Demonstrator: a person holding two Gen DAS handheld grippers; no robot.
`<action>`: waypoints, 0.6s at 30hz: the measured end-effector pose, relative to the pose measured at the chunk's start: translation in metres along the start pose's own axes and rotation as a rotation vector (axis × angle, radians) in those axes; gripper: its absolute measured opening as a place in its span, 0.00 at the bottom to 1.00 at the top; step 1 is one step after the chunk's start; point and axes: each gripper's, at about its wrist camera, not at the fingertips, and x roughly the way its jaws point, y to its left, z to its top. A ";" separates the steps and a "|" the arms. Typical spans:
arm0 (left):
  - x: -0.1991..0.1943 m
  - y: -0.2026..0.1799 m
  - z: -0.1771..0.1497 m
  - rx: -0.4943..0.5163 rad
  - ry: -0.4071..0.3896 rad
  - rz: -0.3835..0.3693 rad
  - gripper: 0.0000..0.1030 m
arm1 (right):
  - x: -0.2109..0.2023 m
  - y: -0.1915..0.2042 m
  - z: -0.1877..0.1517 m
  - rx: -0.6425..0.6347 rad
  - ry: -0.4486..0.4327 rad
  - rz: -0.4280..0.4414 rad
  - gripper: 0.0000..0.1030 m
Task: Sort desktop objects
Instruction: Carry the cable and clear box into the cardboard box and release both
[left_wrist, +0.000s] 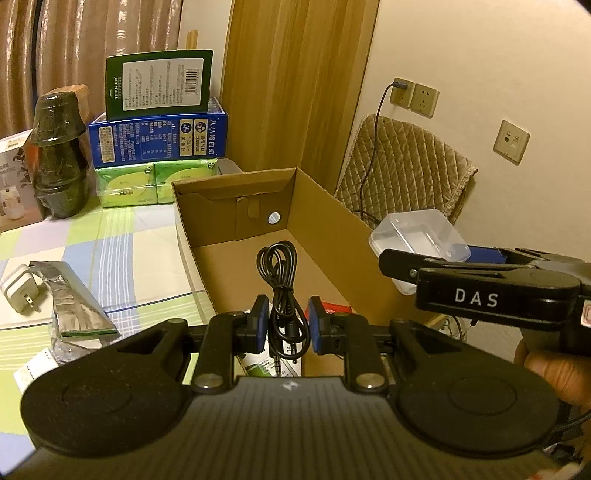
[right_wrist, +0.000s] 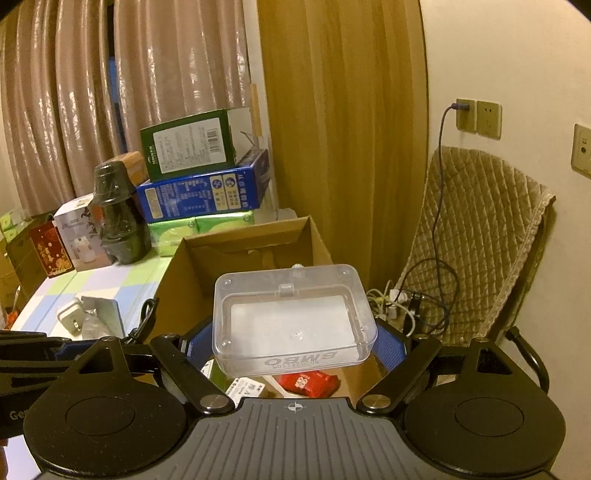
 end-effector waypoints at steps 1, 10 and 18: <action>0.002 0.000 0.000 0.000 0.001 0.000 0.18 | 0.001 -0.001 0.000 0.004 0.002 -0.001 0.81; 0.017 0.001 0.002 -0.006 0.013 -0.005 0.18 | 0.006 -0.009 -0.001 0.036 0.002 -0.014 0.81; 0.013 0.013 -0.009 -0.045 0.009 0.016 0.42 | 0.007 -0.009 -0.006 0.042 0.011 -0.009 0.81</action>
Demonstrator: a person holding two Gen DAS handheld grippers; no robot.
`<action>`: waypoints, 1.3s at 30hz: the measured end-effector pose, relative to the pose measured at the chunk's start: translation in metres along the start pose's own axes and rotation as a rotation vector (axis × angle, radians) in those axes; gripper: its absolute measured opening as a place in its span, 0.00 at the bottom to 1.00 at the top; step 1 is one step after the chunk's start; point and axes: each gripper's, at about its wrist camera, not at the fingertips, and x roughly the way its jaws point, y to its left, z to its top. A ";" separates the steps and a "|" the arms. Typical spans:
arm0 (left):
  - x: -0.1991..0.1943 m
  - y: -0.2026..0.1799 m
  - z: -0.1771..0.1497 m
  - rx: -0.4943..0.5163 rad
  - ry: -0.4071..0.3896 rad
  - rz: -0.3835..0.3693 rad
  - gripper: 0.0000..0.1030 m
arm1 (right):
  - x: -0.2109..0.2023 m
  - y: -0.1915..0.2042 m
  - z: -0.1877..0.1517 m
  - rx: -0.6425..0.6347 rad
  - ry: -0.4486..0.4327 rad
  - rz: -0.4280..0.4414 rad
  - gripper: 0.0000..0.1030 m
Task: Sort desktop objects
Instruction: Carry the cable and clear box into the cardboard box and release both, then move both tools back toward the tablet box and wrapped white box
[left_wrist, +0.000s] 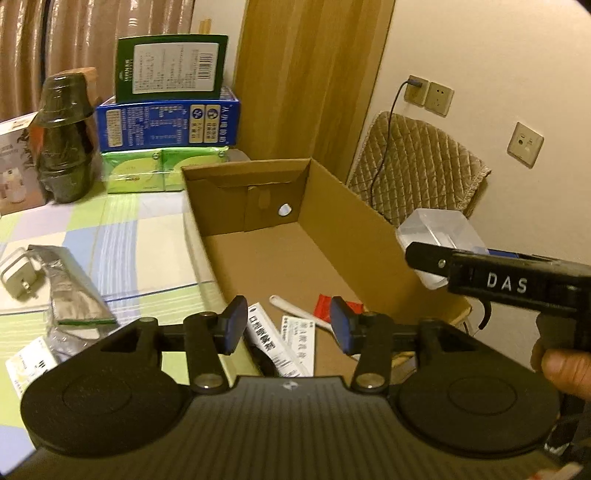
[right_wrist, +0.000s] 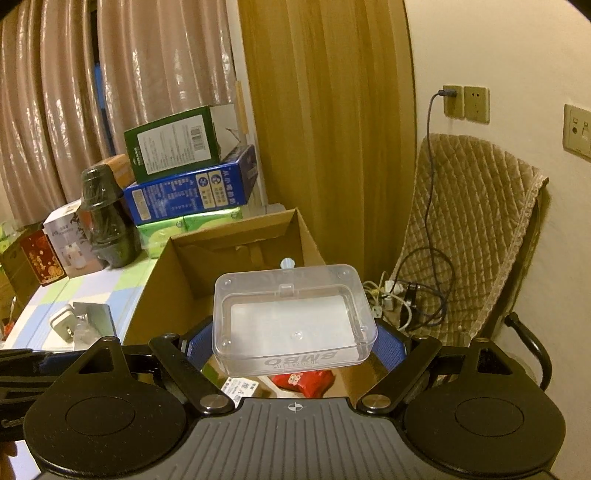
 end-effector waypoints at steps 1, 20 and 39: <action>-0.002 0.002 -0.002 -0.004 -0.002 0.004 0.42 | 0.000 0.001 -0.001 -0.001 0.001 0.002 0.81; -0.027 0.037 -0.026 -0.068 0.013 0.067 0.63 | 0.001 0.010 -0.008 0.069 -0.005 0.063 0.98; -0.090 0.086 -0.069 -0.138 0.000 0.193 0.85 | -0.056 0.085 -0.042 0.014 0.013 0.206 0.98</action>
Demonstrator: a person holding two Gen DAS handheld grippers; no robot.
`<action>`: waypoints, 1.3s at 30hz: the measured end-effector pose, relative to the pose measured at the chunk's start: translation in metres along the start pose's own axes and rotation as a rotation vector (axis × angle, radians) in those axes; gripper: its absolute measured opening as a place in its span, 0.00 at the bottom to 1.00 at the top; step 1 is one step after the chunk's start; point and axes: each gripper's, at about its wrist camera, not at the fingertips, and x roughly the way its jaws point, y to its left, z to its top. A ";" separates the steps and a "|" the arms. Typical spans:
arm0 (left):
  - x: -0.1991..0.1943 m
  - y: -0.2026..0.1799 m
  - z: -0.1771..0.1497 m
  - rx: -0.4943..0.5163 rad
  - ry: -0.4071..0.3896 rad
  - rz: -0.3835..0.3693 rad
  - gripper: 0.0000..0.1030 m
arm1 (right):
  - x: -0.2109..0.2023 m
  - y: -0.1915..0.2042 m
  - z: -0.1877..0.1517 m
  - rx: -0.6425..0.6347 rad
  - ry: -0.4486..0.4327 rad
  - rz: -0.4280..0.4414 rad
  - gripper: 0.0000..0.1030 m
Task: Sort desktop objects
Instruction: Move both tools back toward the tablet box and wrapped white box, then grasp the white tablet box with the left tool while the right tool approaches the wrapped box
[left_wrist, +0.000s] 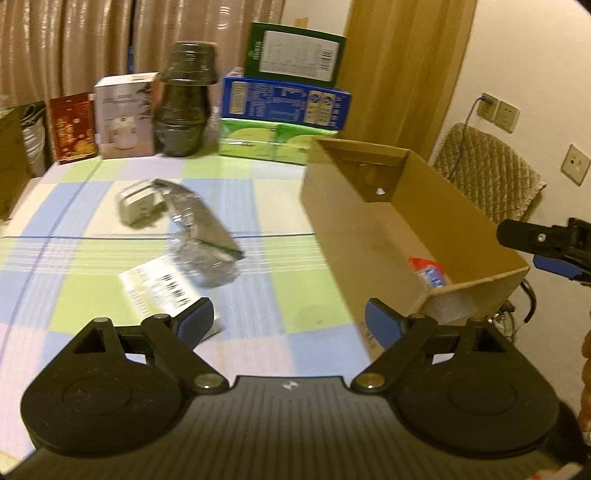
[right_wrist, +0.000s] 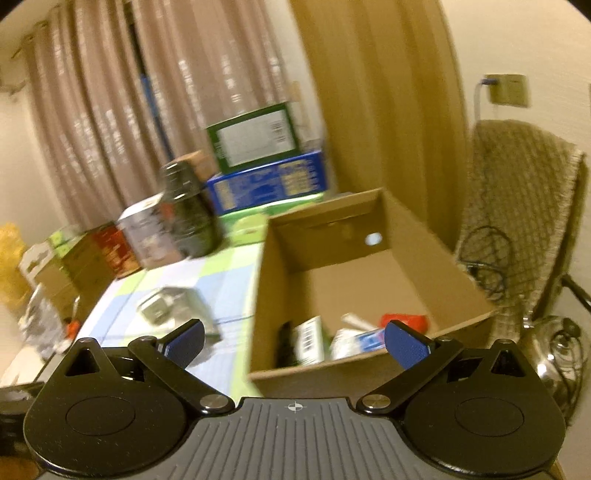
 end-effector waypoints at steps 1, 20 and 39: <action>-0.004 0.006 -0.002 -0.004 0.000 0.013 0.86 | 0.001 0.008 -0.003 -0.012 0.007 0.016 0.98; -0.049 0.112 -0.027 -0.082 -0.017 0.245 0.97 | 0.047 0.103 -0.030 -0.163 0.081 0.216 0.98; 0.032 0.149 -0.037 0.014 0.086 0.237 0.98 | 0.196 0.106 -0.062 -0.298 0.349 0.103 0.60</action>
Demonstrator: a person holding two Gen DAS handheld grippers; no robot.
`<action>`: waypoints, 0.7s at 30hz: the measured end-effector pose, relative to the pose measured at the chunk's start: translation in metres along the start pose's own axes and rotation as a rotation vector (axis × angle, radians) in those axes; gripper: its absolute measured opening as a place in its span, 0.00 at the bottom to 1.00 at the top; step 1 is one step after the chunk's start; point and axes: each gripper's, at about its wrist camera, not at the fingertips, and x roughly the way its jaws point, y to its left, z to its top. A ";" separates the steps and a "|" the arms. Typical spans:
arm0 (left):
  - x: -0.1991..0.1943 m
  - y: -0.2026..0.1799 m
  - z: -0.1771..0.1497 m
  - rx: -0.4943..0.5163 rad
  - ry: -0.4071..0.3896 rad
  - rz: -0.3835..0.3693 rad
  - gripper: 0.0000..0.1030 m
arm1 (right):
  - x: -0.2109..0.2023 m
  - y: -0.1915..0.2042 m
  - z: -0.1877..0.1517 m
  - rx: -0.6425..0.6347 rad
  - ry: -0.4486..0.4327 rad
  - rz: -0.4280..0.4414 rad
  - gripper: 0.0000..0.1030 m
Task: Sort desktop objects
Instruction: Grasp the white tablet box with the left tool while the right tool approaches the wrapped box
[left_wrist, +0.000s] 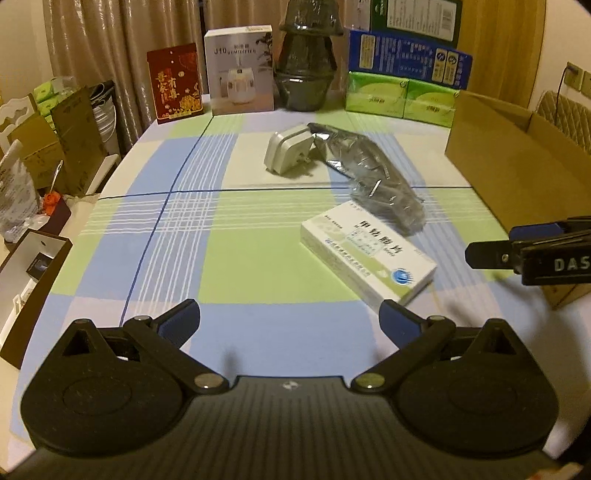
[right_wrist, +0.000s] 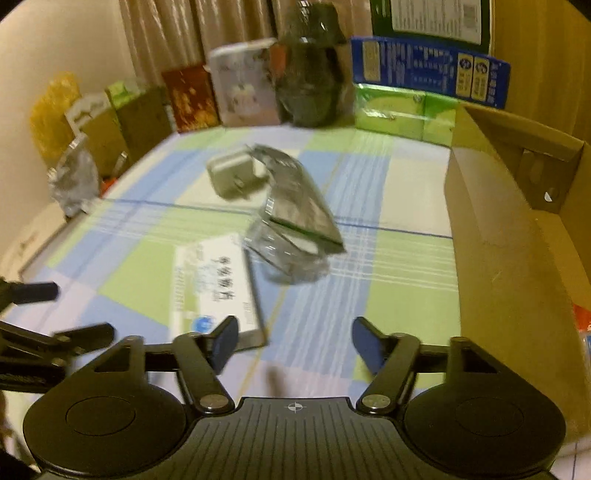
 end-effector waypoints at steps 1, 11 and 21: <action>0.004 0.002 0.001 0.000 0.002 0.000 0.98 | 0.006 -0.001 0.001 0.001 0.015 -0.013 0.60; 0.027 0.016 0.007 -0.101 -0.010 -0.039 0.98 | 0.038 0.029 0.000 -0.183 0.066 0.138 0.60; 0.038 0.002 0.011 -0.014 -0.020 -0.100 0.98 | 0.031 0.000 0.000 -0.125 0.060 -0.027 0.60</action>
